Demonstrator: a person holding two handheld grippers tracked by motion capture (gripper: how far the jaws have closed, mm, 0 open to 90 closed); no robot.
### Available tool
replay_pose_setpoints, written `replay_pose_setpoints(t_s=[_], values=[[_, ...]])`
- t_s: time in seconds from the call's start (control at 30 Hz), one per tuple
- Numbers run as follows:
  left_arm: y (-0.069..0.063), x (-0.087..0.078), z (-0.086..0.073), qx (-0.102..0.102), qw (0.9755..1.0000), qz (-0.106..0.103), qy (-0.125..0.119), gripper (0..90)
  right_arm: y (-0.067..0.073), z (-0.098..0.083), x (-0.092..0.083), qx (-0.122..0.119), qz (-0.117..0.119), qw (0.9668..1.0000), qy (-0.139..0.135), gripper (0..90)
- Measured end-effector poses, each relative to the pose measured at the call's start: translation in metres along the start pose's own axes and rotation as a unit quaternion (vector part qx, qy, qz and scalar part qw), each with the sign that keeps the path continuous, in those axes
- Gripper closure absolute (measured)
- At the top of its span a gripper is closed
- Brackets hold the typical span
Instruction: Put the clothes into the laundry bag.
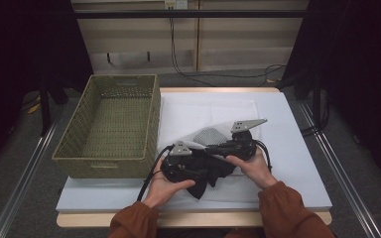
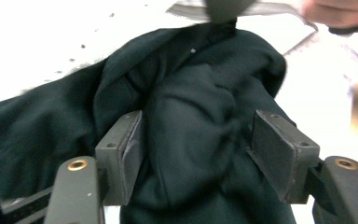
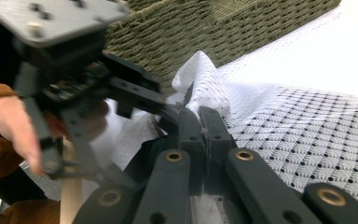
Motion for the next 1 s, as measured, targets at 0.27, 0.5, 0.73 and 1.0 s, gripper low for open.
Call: replay_pose_setpoints(t_s=[0.27,0.5,0.73,1.0], values=[[0.006,-0.021,-0.012,0.007,0.9997,0.022,-0.003,23.6,0.0,0.0,0.001,0.0,0.001,1.0,0.002,89.1],[0.014,-0.01,-0.02,0.022,0.9992,0.031,0.014,17.7,0.0,0.0,0.002,-0.002,-0.001,1.0,0.003,89.1],[0.012,0.014,-0.019,0.022,0.9987,0.024,0.041,18.9,0.001,0.0,0.002,-0.003,0.0,1.0,0.003,89.1],[0.012,0.014,-0.018,0.013,0.9989,0.008,0.044,62.2,0.003,0.001,0.002,-0.005,0.004,1.0,0.003,89.1]])
Point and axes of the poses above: each handheld gripper's, and its own axes: x roughly forward along the jaws, z roughly out of its top, y roughly to its left, the point moved 6 cm from there along x, roughly forward along the jaws, and after that the axes turned 7 degrees about -z, right-handed, at the moved point
